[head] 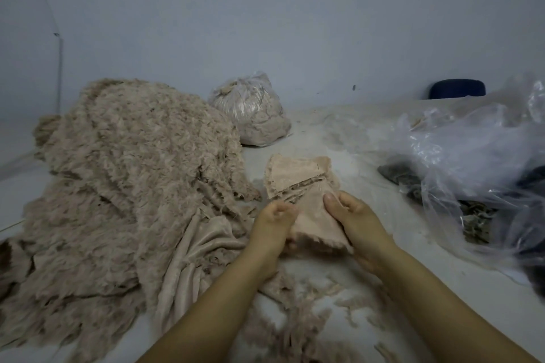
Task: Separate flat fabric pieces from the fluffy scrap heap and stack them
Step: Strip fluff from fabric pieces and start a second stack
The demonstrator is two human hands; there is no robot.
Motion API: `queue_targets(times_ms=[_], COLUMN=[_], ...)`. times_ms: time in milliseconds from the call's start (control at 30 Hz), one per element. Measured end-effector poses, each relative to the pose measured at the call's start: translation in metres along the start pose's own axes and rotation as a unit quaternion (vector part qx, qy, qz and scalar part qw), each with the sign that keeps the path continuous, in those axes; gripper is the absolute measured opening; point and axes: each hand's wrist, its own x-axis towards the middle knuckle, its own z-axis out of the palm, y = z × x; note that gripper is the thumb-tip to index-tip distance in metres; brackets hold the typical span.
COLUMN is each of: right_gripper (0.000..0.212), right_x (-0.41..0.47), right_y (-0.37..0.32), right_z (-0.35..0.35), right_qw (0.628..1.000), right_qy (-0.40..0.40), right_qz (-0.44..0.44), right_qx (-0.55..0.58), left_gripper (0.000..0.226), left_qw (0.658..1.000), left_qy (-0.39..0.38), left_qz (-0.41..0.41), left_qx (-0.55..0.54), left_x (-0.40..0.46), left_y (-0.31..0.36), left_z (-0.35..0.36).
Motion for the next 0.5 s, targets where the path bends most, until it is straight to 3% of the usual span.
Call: queue_targets(times_ms=[100,233,400,500], right_gripper=[0.035,0.042,0.025,0.017], right_x=[0.005,0.013,0.025,0.026], right_y=[0.005,0.010,0.016,0.025], right_z=[-0.007,-0.031,-0.054,-0.062], right_qw=[0.970,0.934,0.913,0.895], right_qy=[0.102,0.159,0.242,0.234], right_qz=[-0.093,-0.123,-0.068,-0.012], right_qx=[-0.199,-0.296,-0.321,-0.380], left_gripper=[0.021,0.028,0.026,0.026], left_qw=[0.993,0.972,0.929,0.900], left_qy=[0.051,0.032,0.042,0.020], left_qz=[0.090,0.164,0.201,0.182], left_qx=[0.052,0.167,0.309,0.395], left_x=[0.011,0.018,0.027,0.031], left_y=[0.002,-0.002,-0.009,-0.014], left_z=[0.007,0.012,0.028,0.034])
